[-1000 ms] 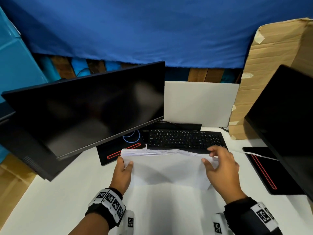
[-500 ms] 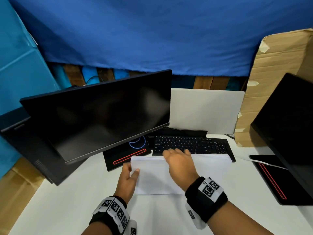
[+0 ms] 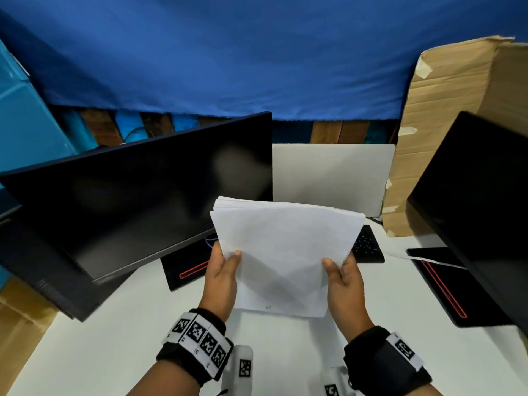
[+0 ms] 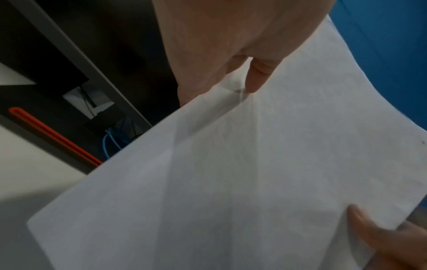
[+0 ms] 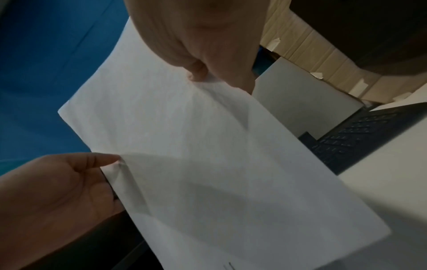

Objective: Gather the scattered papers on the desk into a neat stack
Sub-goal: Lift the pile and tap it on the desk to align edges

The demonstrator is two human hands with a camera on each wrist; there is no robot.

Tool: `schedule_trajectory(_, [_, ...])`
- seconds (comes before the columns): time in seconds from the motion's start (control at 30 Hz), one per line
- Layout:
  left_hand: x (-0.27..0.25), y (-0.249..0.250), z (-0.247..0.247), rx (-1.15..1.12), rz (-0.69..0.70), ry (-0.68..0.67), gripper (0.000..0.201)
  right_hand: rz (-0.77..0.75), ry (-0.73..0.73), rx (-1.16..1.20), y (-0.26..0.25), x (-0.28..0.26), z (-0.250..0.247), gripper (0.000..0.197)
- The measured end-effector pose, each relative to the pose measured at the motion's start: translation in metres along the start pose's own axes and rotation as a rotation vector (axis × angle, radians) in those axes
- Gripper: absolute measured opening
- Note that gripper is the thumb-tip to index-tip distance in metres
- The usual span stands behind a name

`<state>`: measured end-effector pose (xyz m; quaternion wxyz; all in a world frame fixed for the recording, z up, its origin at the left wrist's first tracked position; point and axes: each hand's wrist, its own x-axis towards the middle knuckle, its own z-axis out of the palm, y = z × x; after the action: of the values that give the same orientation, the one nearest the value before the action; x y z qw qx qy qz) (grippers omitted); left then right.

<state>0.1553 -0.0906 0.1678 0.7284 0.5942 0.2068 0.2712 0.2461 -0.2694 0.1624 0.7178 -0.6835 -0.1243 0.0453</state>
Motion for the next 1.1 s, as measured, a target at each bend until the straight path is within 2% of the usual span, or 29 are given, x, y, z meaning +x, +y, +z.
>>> schedule_trajectory(0.17, [-0.008,-0.006,0.004,0.032,-0.004,-0.009,0.033,0.012,-0.022,-0.055,0.007,-0.003,-0.003,0.045])
schedule_trajectory(0.37, [-0.012,0.004,0.009,0.035,0.092,-0.018,0.031,-0.106,-0.002,-0.038,-0.005,0.001,-0.004,0.041])
schedule_trajectory(0.47, [-0.014,0.005,0.009,0.074,0.130,0.002,0.028,-0.158,-0.007,-0.059,-0.011,0.000,-0.005,0.049])
schedule_trajectory(0.53, [-0.015,0.010,0.011,0.113,0.173,0.026,0.030,-0.269,0.014,-0.092,-0.017,-0.001,-0.005,0.068])
schedule_trajectory(0.6, [-0.017,0.017,0.015,0.161,0.261,0.046,0.038,-0.419,0.030,-0.187,-0.024,-0.001,-0.005,0.078])
schedule_trajectory(0.7, [-0.021,0.030,0.022,0.190,0.442,0.055,0.056,-0.533,-0.004,-0.361,-0.029,0.000,-0.005,0.061])
schedule_trajectory(0.73, [-0.021,0.033,0.024,0.215,0.486,0.060,0.056,-0.534,-0.016,-0.397,-0.030,-0.001,-0.004,0.053])
schedule_trajectory(0.8, [-0.019,0.035,0.026,0.330,0.532,0.070,0.045,-0.526,-0.017,-0.440,-0.030,-0.001,-0.003,0.045])
schedule_trajectory(0.9, [-0.018,0.032,0.025,0.372,0.508,0.092,0.032,-0.499,-0.019,-0.432,-0.029,-0.003,-0.002,0.041])
schedule_trajectory(1.03, [-0.019,0.021,0.022,0.164,0.436,0.074,0.051,-0.416,-0.030,-0.287,-0.022,-0.005,-0.008,0.055])
schedule_trajectory(1.1, [-0.018,0.007,0.017,0.079,0.290,0.046,0.050,-0.289,-0.022,-0.137,-0.007,-0.004,-0.014,0.065])
